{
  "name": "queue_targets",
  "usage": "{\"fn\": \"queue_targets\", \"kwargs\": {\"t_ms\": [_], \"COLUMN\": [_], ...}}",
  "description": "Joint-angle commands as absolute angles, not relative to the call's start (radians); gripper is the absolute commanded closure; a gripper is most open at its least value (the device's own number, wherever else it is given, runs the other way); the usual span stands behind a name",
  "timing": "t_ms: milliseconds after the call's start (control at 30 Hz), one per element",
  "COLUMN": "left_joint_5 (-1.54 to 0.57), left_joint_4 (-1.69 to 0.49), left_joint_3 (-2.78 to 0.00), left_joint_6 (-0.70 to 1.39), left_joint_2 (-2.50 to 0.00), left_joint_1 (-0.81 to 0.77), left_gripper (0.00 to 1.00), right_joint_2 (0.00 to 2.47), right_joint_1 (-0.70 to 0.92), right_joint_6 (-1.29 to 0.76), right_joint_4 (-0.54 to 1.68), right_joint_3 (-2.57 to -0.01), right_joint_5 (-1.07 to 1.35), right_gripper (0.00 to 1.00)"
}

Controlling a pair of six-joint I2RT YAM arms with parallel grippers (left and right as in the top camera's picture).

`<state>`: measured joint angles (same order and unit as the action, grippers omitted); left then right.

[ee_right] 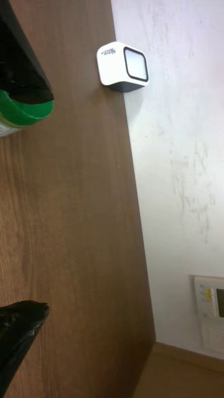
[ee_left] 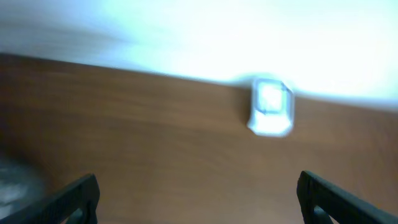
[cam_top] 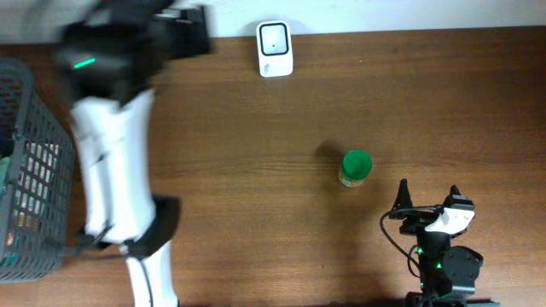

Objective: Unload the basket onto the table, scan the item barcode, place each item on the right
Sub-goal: 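Return left gripper into the basket toward the white tube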

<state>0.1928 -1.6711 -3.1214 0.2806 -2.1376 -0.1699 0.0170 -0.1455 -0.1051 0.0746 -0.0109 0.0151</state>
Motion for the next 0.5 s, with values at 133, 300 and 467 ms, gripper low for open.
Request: {"fn": "queue_targets", "kwargs": {"t_ms": [133, 300, 467], "left_joint_5": [0.232, 0.115, 0.116], "left_joint_4": [-1.688, -1.688, -1.685], "left_joint_3": [-3.102, -2.933, -2.716], "left_joint_6": [0.453, 0.49, 0.484], "left_joint_2": [-2.041, -2.045, -2.045], "left_joint_1": [0.314, 0.544, 0.692], "left_gripper": [0.0, 0.02, 0.02], "right_joint_2": [0.015, 0.015, 0.015], "right_joint_1": [-0.151, -0.151, -0.151], "right_joint_6": [-0.105, -0.105, -0.105], "right_joint_4": [0.08, 0.08, 0.08], "right_joint_3": [-0.006, -0.006, -0.006], "right_joint_5": [0.003, 0.003, 0.003], "right_gripper": [0.02, 0.02, 0.02]}}
